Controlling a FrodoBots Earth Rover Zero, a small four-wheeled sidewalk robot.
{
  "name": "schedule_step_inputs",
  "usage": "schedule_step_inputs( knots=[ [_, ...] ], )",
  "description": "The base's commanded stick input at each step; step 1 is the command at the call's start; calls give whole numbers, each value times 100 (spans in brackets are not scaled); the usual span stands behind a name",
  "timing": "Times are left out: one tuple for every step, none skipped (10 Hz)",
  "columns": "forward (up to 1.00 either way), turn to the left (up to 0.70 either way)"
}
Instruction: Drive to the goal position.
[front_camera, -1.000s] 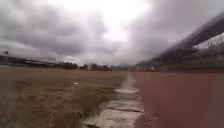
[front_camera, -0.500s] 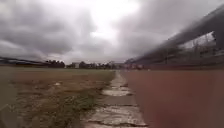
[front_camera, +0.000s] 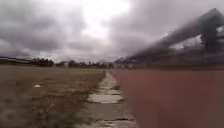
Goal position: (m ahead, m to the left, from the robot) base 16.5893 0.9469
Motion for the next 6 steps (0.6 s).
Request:
schedule_step_inputs(
  knots=[
    [100, 0],
    [100, 0],
    [100, 0],
    [100, 0],
    [100, 0],
    [100, 0]
  ],
)
